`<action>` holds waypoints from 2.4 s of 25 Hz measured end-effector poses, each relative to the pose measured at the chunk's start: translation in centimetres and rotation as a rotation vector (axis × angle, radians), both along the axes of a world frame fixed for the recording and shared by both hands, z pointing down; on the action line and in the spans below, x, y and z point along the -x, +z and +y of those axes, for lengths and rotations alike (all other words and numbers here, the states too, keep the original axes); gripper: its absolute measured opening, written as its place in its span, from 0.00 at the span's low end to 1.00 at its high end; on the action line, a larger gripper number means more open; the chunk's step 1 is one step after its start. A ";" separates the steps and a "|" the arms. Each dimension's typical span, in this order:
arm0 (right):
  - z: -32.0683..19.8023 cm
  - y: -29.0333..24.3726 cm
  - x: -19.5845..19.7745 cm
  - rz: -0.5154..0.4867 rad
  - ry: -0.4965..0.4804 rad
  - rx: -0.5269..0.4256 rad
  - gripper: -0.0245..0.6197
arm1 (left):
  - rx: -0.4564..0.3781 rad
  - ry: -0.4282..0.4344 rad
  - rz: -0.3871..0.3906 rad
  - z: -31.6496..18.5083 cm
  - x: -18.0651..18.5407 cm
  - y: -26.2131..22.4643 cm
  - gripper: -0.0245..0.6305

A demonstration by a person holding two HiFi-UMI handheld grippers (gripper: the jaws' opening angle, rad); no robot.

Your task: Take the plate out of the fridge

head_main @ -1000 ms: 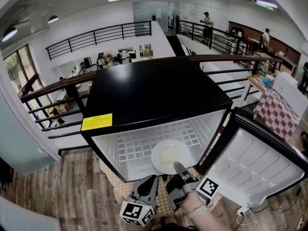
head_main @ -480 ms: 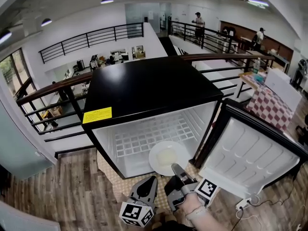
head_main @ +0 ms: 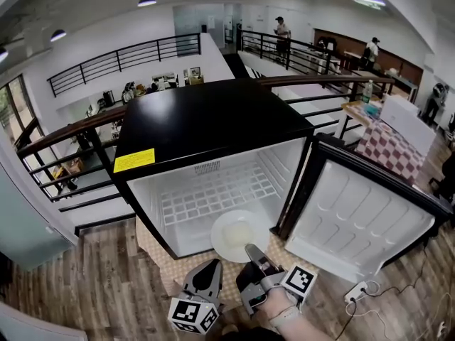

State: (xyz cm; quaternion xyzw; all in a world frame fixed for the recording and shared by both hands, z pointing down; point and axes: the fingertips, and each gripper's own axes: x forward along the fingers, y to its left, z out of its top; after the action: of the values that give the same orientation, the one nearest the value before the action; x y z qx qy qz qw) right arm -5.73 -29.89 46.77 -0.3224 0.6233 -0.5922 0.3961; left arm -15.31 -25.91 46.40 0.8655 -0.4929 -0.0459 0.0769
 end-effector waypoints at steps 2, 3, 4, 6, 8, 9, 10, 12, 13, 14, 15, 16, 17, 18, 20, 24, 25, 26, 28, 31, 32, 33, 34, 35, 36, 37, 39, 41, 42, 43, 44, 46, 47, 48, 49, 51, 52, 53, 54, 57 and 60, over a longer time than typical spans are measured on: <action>0.6 -0.1 0.5 0.003 -0.011 -0.005 0.12 | -0.002 -0.012 -0.004 0.4 0.8 0.0 0.06; 0.9 -0.1 0.7 0.010 -0.018 -0.007 0.12 | -0.004 -0.019 -0.005 0.6 1.1 0.0 0.06; 1.1 0.0 0.7 0.019 -0.025 -0.010 0.12 | -0.006 -0.026 -0.005 0.7 1.2 0.0 0.06; 1.4 0.0 0.5 0.031 -0.038 -0.016 0.12 | -0.010 -0.038 -0.005 0.9 1.1 -0.2 0.06; 1.8 0.0 0.3 0.031 -0.054 -0.019 0.12 | -0.013 -0.049 -0.008 1.3 0.9 -0.4 0.06; 2.0 0.0 0.3 0.030 -0.063 -0.020 0.12 | -0.013 -0.055 -0.009 1.5 0.7 -0.5 0.06; 2.2 0.0 0.2 0.031 -0.072 -0.020 0.12 | -0.013 -0.062 -0.009 1.7 0.6 -0.5 0.06; 2.7 0.2 0.1 0.032 -0.088 -0.020 0.12 | -0.012 -0.076 -0.010 2.2 0.5 -0.5 0.06; 3.0 0.3 0.0 0.031 -0.094 -0.019 0.12 | -0.012 -0.082 -0.011 2.5 0.4 -0.5 0.06; 3.2 0.5 0.0 0.030 -0.101 -0.018 0.12 | -0.012 -0.089 -0.012 2.8 0.4 -0.5 0.06; 3.5 0.6 0.0 0.029 -0.108 -0.017 0.12 | -0.012 -0.095 -0.014 3.2 0.4 -0.5 0.06; 3.7 0.8 0.0 0.028 -0.116 -0.018 0.12 | -0.012 -0.104 -0.016 3.5 0.5 -0.5 0.06; 4.0 1.1 0.0 0.029 -0.124 -0.017 0.12 | -0.011 -0.113 -0.017 3.9 0.6 -0.5 0.06; 4.2 1.3 0.0 0.029 -0.132 -0.016 0.12 | -0.010 -0.123 -0.017 4.2 0.7 -0.4 0.06; 4.7 1.7 0.1 0.027 -0.144 -0.013 0.12 | -0.009 -0.140 -0.017 4.7 0.9 -0.4 0.06; 5.8 2.1 0.2 0.019 -0.172 -0.014 0.12 | -0.009 -0.170 -0.015 5.9 1.1 -0.4 0.06; 6.1 2.2 0.3 0.018 -0.178 -0.014 0.12 | -0.008 -0.177 -0.016 6.2 1.2 -0.3 0.06; 6.3 2.4 0.3 0.016 -0.184 -0.014 0.12 | -0.007 -0.184 -0.016 6.5 1.2 -0.3 0.06; 6.8 2.7 0.3 0.014 -0.193 -0.014 0.12 | -0.005 -0.198 -0.017 7.1 1.3 0.0 0.06; 7.5 3.0 0.3 0.016 -0.207 -0.013 0.12 | -0.004 -0.214 -0.014 7.9 1.5 0.1 0.06; 7.7 3.1 0.3 0.017 -0.211 -0.012 0.12 | -0.004 -0.218 -0.013 8.2 1.5 0.1 0.06; 7.9 3.2 0.2 0.018 -0.214 -0.011 0.12 | -0.003 -0.222 -0.013 8.4 1.5 0.1 0.06; 8.1 3.3 0.2 0.017 -0.216 -0.010 0.12 | -0.002 -0.225 -0.013 8.7 1.5 0.0 0.06; 8.2 3.4 0.1 0.017 -0.217 -0.009 0.12 | -0.001 -0.228 -0.014 8.9 1.5 0.1 0.06; 8.4 3.5 0.0 0.016 -0.217 -0.009 0.12 | -0.001 -0.230 -0.014 9.2 1.4 0.1 0.06; 8.6 3.6 -0.1 0.015 -0.219 -0.009 0.12 | 0.000 -0.234 -0.014 9.4 1.4 0.1 0.06; 9.0 3.9 -0.2 0.016 -0.224 -0.011 0.12 | -0.001 -0.242 -0.013 9.8 1.4 0.2 0.06; 9.3 4.2 -0.2 0.018 -0.232 -0.011 0.12 | -0.001 -0.248 -0.013 10.1 1.5 0.3 0.06; 9.4 4.4 -0.2 0.018 -0.234 -0.010 0.12 | 0.000 -0.250 -0.013 10.2 1.5 0.4 0.06; 9.6 4.6 -0.2 0.018 -0.236 -0.008 0.12 | 0.002 -0.252 -0.014 10.4 1.6 0.5 0.06; 9.8 4.8 -0.2 0.019 -0.237 -0.005 0.12 | 0.003 -0.254 -0.016 10.6 1.6 0.6 0.06; 10.2 5.1 -0.3 0.018 -0.239 -0.001 0.12 | 0.006 -0.261 -0.015 11.0 1.8 0.7 0.06; 10.4 5.2 -0.4 0.018 -0.240 0.000 0.12 | 0.008 -0.266 -0.013 11.2 1.9 0.8 0.06; 10.6 5.3 -0.5 0.017 -0.240 0.001 0.12 | 0.010 -0.272 -0.011 11.5 2.0 0.8 0.06; 10.8 5.4 -0.6 0.017 -0.241 0.002 0.12 | 0.011 -0.277 -0.009 11.7 2.0 0.8 0.06; 11.2 5.4 -0.8 0.016 -0.243 0.002 0.12 | 0.010 -0.284 -0.007 12.1 2.0 0.8 0.06; 11.4 5.4 -0.9 0.016 -0.245 -0.001 0.12 | 0.009 -0.286 -0.006 12.3 1.9 0.8 0.06; 11.5 5.4 -1.0 0.017 -0.248 -0.004 0.12 | 0.008 -0.287 -0.005 12.5 1.8 0.8 0.06; 11.7 5.4 -1.0 0.019 -0.251 -0.006 0.12 | 0.008 -0.289 -0.005 12.7 1.8 0.8 0.06; 12.3 5.4 -1.1 0.020 -0.258 -0.012 0.12 | 0.014 -0.292 0.009 13.3 1.6 0.9 0.06; 12.9 5.5 -1.3 0.018 -0.264 -0.019 0.12 | 0.019 -0.300 0.017 14.0 1.6 1.1 0.06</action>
State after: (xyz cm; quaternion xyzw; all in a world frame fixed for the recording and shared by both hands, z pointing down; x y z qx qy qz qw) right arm -4.47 -16.95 52.32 -0.2390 0.6693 -0.6304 0.3123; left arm -16.94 -11.89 47.45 0.7807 -0.6166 -0.0595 0.0817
